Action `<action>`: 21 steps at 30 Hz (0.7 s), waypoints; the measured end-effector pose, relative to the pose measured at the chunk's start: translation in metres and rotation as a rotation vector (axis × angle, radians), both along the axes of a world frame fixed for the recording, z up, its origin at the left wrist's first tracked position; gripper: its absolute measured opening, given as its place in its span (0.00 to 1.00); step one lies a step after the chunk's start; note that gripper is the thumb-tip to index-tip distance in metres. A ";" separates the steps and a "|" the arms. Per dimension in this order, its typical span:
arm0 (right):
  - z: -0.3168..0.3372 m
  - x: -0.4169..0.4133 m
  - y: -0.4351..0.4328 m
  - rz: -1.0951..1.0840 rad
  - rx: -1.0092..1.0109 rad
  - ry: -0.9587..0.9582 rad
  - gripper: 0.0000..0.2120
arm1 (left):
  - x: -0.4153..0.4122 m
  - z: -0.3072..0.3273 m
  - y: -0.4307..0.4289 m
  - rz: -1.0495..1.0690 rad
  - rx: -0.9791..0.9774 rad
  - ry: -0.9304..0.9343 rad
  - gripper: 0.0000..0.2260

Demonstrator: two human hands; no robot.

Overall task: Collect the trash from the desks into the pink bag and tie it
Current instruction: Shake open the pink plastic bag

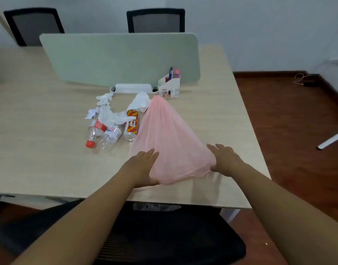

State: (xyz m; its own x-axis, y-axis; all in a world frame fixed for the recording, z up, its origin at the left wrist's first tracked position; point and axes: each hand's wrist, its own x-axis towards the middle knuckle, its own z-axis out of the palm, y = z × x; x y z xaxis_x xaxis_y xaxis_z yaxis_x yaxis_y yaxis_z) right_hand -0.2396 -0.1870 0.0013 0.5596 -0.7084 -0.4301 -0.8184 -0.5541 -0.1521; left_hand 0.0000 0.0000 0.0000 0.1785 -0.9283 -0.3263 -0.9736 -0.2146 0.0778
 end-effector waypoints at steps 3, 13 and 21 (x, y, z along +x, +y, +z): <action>-0.016 0.000 -0.009 -0.022 -0.025 -0.031 0.30 | -0.004 -0.019 -0.007 0.000 0.071 -0.052 0.47; -0.013 -0.006 -0.035 -0.293 0.208 -0.447 0.07 | -0.016 -0.024 -0.011 -0.013 0.057 -0.188 0.10; 0.066 -0.002 -0.055 -0.440 0.322 -0.862 0.04 | -0.011 0.038 -0.027 0.444 -0.442 0.244 0.04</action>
State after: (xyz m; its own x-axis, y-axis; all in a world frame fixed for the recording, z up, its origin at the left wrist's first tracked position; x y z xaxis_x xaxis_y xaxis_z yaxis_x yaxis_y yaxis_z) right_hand -0.2419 -0.2421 0.0670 0.4871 -0.8477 -0.2100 -0.4806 -0.0594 -0.8749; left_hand -0.0109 -0.0272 0.0377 0.5437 -0.8392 -0.0122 -0.7433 -0.4882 0.4574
